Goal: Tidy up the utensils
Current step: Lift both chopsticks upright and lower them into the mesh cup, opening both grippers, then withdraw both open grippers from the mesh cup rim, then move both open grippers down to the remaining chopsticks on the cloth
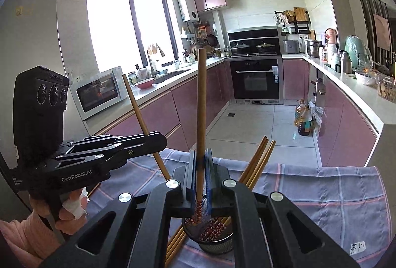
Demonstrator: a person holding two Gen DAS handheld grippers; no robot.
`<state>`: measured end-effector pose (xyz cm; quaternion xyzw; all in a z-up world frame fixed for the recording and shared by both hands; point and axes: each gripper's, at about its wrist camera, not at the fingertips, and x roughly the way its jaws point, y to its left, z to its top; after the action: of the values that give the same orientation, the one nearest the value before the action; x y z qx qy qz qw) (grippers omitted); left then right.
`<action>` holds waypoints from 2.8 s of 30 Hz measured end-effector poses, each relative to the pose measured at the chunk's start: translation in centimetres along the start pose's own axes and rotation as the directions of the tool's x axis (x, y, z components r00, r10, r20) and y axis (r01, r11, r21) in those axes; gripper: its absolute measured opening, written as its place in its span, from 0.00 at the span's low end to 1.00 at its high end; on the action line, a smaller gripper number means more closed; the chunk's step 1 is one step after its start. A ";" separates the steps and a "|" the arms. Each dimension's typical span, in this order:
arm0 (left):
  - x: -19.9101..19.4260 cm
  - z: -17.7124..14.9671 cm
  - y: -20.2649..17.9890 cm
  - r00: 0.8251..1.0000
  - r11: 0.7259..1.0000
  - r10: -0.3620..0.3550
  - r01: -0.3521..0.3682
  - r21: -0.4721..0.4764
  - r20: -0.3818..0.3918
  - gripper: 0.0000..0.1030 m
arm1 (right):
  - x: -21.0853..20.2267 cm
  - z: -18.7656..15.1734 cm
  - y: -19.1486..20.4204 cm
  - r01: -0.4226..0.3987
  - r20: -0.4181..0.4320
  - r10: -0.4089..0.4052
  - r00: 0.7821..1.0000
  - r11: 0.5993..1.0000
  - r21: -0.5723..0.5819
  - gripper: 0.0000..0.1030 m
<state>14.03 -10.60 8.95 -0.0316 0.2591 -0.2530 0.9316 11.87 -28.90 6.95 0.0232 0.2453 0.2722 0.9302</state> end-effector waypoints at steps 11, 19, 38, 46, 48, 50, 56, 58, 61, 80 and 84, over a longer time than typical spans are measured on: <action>4.7 -2.5 0.8 0.990 1.000 0.019 -0.018 0.003 -0.140 0.07 | 5.2 -2.2 -1.2 0.031 -0.166 -0.023 0.986 0.998 0.049 0.08; 6.4 -4.4 2.2 0.979 0.999 0.035 -0.035 0.002 -0.200 0.18 | 2.5 -4.3 -2.3 0.126 -0.115 -0.117 0.986 0.989 0.074 0.29; 9.2 -8.7 4.6 0.954 0.996 0.007 -0.031 -0.078 -0.299 0.24 | 7.6 -6.5 -4.5 0.031 -0.211 0.007 0.977 0.984 0.177 0.16; 7.1 -9.7 5.2 0.970 0.996 0.016 -0.038 -0.087 -0.242 0.36 | 5.0 -6.8 -4.3 0.068 -0.164 -0.040 0.986 0.983 0.173 0.34; 5.7 -9.9 5.3 0.975 0.996 0.027 -0.047 -0.082 -0.222 0.36 | 3.7 -7.1 -4.0 0.065 -0.148 -0.041 0.988 0.984 0.165 0.34; 4.8 -10.6 5.3 0.974 0.995 0.053 -0.069 -0.065 -0.222 0.36 | 2.4 -7.5 -3.4 0.049 -0.138 -0.028 0.990 0.987 0.152 0.34; 4.2 -14.4 5.4 0.955 0.996 0.059 -0.076 -0.048 -0.291 0.36 | 1.3 -10.0 -1.1 -0.033 -0.181 0.058 0.982 0.989 0.143 0.39; 4.5 -15.8 5.2 0.944 0.996 0.051 -0.071 -0.050 -0.325 0.36 | 1.9 -10.9 -0.3 -0.049 -0.209 0.080 0.975 0.988 0.146 0.39; 5.0 -17.8 5.2 0.927 0.996 0.054 -0.077 -0.049 -0.370 0.36 | 2.8 -12.2 0.6 -0.062 -0.248 0.096 0.964 0.988 0.141 0.39; 5.3 -19.7 5.8 0.907 0.987 0.109 -0.148 -0.064 -0.406 0.23 | 6.0 -14.9 3.1 -0.041 -0.352 0.086 0.932 0.990 0.134 0.37; 4.7 -19.9 6.0 0.908 0.985 0.105 -0.151 -0.083 -0.405 0.22 | 6.7 -15.1 3.8 -0.022 -0.370 0.058 0.927 0.995 0.101 0.36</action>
<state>10.33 -6.26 -11.61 -0.0146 0.4588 -0.1776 0.8705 7.80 -23.52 -8.63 0.0201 0.4295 0.2786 0.8588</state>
